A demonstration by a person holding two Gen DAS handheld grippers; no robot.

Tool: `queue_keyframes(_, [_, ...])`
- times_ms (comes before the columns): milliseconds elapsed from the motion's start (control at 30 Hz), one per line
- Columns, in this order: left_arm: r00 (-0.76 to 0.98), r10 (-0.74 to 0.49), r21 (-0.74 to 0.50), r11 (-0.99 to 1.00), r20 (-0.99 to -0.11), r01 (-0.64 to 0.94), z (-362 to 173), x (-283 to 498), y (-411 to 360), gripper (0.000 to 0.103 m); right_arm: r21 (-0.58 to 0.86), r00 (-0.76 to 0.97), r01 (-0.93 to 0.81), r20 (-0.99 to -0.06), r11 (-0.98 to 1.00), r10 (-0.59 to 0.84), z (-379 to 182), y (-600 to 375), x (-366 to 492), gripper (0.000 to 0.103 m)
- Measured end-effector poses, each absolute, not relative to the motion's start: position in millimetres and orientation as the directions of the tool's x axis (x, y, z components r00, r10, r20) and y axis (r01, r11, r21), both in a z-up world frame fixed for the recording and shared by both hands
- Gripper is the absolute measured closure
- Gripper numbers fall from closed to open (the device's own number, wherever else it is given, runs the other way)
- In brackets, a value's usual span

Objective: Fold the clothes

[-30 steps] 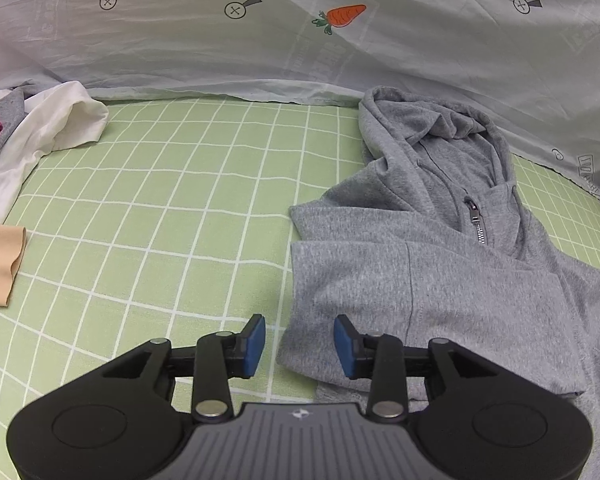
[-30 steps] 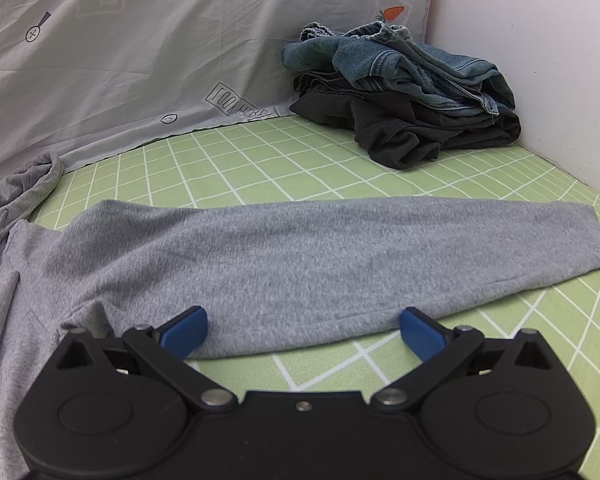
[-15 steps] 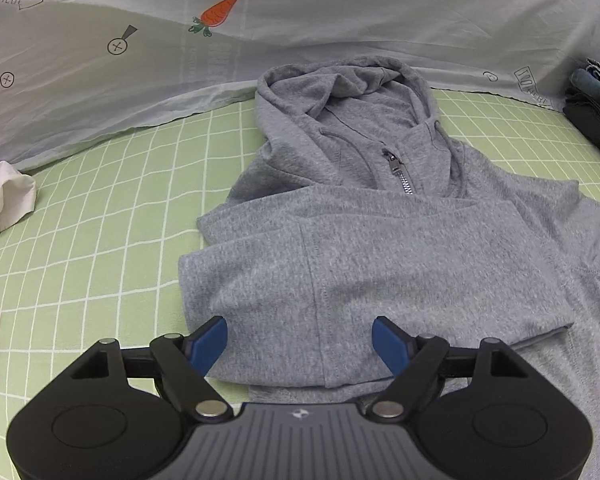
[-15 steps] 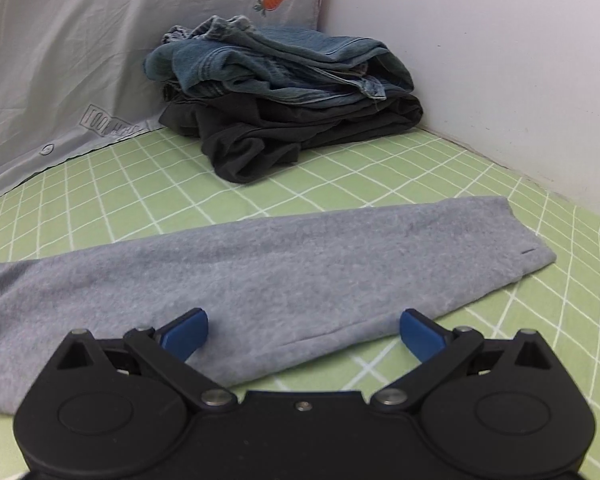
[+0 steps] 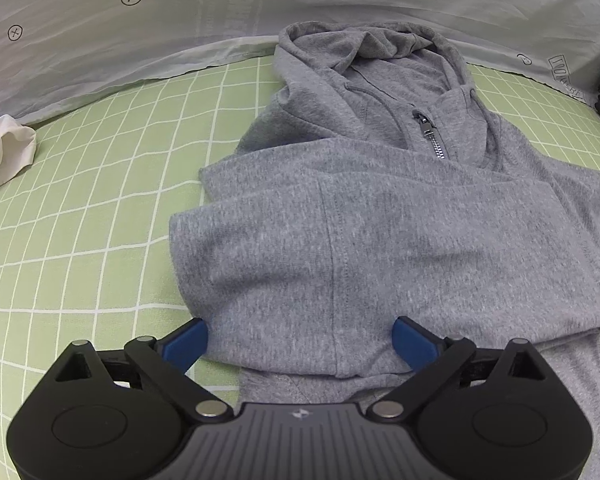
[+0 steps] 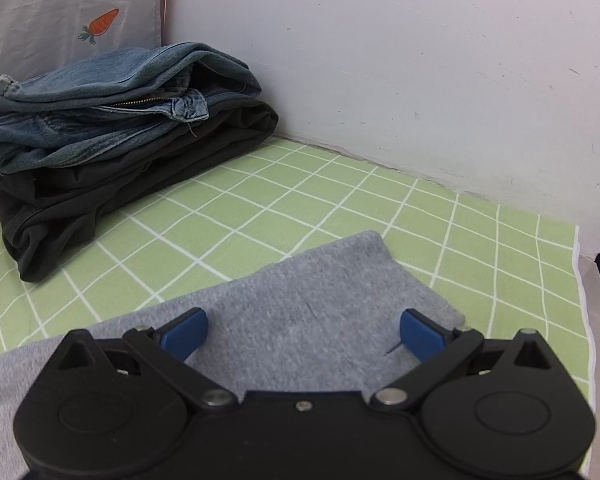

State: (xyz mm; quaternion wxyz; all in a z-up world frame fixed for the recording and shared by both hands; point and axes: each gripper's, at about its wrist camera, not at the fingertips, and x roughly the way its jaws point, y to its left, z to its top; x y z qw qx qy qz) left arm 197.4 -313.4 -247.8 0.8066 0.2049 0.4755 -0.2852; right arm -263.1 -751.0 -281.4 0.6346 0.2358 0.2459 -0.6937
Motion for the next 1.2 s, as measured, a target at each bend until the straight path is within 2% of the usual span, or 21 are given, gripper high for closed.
queue_keyframes(400, [0.393, -0.243, 0.088, 0.746, -0.887, 0.660, -247.5, 196.2, -317.4, 0.000, -0.028, -0.137, 0.988, -0.624, -0.153, -0.769, -283.7, -765.9, -289.5, 0.000])
queue_keyframes(600, [0.398, -0.236, 0.099, 0.744, -0.887, 0.661, -247.2, 194.3, -317.6, 0.000, -0.022, -0.103, 0.993, -0.626, -0.114, -0.773, -283.9, -764.5, -288.8, 0.000])
queue_keyframes(700, [0.400, -0.235, 0.101, 0.745, -0.886, 0.660, -247.1, 193.1, -317.1, 0.000, -0.017, -0.037, 0.999, -0.623, -0.034, -0.781, -283.2, -761.1, -280.8, 0.001])
queue_keyframes(767, [0.399, -0.235, 0.102, 0.742, -0.886, 0.662, -246.8, 193.5, -317.4, 0.000, -0.013, 0.018, 0.999, -0.619, 0.032, -0.785, -282.4, -757.8, -272.8, 0.008])
queue_keyframes(867, [0.401, -0.235, 0.105, 0.739, -0.886, 0.665, -246.4, 193.3, -317.7, 0.000, -0.013, 0.061, 0.996, -0.607, 0.087, -0.793, -280.5, -749.5, -262.1, 0.024])
queue_keyframes(1000, [0.403, -0.236, 0.102, 0.745, -0.884, 0.659, -246.6, 192.9, -317.6, 0.000, -0.018, 0.097, 0.991, -0.597, 0.133, -0.797, -279.2, -732.5, -243.6, 0.065])
queue_keyframes(1033, [0.403, -0.237, 0.100, 0.747, -0.884, 0.657, -246.6, 193.1, -317.4, 0.000, -0.019, 0.106, 0.989, -0.595, 0.145, -0.797, -279.0, -728.0, -238.6, 0.070])
queue_keyframes(1100, [0.401, -0.239, 0.094, 0.750, -0.884, 0.654, -246.7, 193.4, -316.5, 0.000, -0.022, 0.124, 0.985, -0.592, 0.169, -0.796, -278.7, -718.9, -228.4, 0.075])
queue_keyframes(1200, [0.396, -0.243, 0.083, 0.756, -0.885, 0.649, -247.2, 194.4, -315.7, 0.000, -0.026, 0.151, 0.979, -0.587, 0.204, -0.795, -278.1, -705.3, -213.3, 0.075])
